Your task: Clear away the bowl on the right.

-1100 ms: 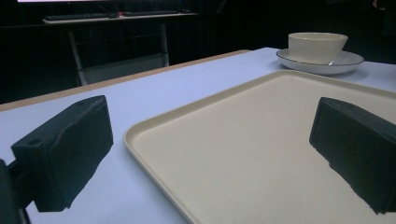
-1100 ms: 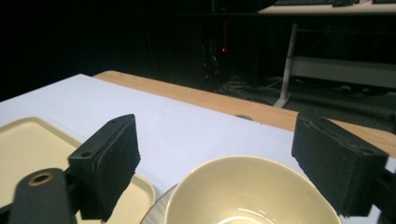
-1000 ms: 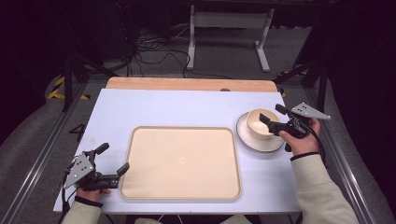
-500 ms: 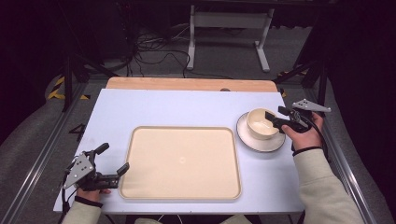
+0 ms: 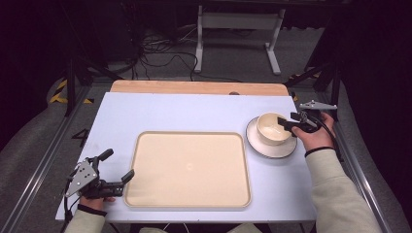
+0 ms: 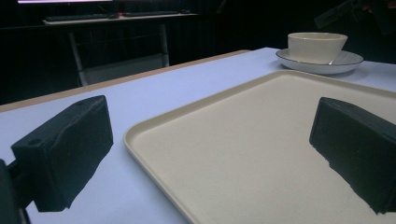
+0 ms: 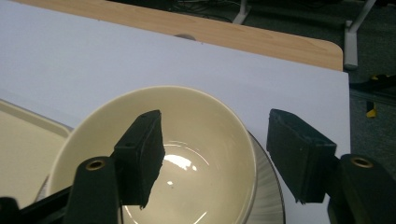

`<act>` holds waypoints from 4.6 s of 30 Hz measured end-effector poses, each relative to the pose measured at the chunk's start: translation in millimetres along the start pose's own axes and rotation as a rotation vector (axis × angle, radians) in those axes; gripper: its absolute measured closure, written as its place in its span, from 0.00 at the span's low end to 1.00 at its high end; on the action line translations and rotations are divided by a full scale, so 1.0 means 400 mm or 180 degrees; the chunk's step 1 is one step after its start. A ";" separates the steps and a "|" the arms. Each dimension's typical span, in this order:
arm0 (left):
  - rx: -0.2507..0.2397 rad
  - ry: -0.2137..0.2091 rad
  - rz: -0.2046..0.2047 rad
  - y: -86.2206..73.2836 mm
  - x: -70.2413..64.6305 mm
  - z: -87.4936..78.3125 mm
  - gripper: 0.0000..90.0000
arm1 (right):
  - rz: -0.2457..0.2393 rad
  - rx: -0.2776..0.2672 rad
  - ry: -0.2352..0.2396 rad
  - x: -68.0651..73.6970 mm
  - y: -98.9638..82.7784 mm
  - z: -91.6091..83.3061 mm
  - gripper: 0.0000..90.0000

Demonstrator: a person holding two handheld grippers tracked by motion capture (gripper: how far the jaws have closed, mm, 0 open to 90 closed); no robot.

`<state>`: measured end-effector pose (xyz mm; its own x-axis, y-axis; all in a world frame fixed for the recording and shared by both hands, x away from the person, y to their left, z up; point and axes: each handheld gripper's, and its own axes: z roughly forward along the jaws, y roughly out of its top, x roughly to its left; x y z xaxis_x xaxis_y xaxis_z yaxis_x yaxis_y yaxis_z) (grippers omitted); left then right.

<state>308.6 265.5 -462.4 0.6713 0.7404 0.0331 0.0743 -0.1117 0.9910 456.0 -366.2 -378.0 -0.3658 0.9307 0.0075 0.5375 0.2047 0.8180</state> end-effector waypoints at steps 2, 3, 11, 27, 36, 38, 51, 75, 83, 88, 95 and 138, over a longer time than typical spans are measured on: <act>0.0000 0.0001 0.0002 0.000 0.000 0.000 0.00 | 0.0008 0.0031 -0.0016 -0.004 -0.003 0.005 0.40; 0.0000 0.0003 -0.0004 0.000 -0.001 -0.001 0.00 | 0.0013 0.0059 -0.0027 -0.008 -0.004 0.009 0.40; -0.0001 0.0005 -0.0001 0.000 -0.001 -0.001 0.00 | 0.0270 0.0347 -0.0068 -0.022 -0.019 0.038 0.45; 0.0004 -0.0003 -0.0002 0.000 0.001 0.000 0.00 | 0.0488 0.0707 -0.0106 -0.028 -0.034 0.072 0.60; 0.0001 0.0001 0.0004 0.000 0.000 0.001 0.00 | 0.0488 0.0818 -0.0309 -0.017 -0.028 0.071 0.88; 0.0001 0.0000 0.0005 0.000 0.000 0.001 0.00 | 0.0557 0.0833 -0.0335 -0.017 -0.028 0.071 0.90; 0.0002 -0.0001 0.0004 0.000 0.000 0.001 0.00 | 0.0753 0.0814 -0.0359 -0.014 -0.026 0.067 0.92; 0.0007 -0.0002 0.0002 0.000 0.001 0.000 0.00 | 0.0899 0.0676 -0.0232 0.008 0.010 0.020 0.92; 0.0006 -0.0005 -0.0001 0.000 0.001 0.000 0.00 | 0.0919 0.0715 -0.0211 0.011 0.036 -0.009 0.92; 0.0008 -0.0008 -0.0003 0.000 0.001 0.000 0.00 | 0.0916 0.0731 -0.0191 0.020 0.052 -0.024 0.92; 0.0009 -0.0007 -0.0003 0.000 0.001 0.000 0.00 | 0.0950 0.0753 -0.0146 0.037 0.076 -0.045 0.92; -0.0005 -0.0007 0.0001 0.000 0.001 0.000 0.00 | 0.0507 0.0918 0.0494 0.320 0.153 -0.049 0.92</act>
<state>308.9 265.6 -462.5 0.6731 0.7388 0.0332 0.0729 -0.1110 0.9911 427.1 -240.3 -315.6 -0.3592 0.9052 0.2271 0.7812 0.1586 0.6038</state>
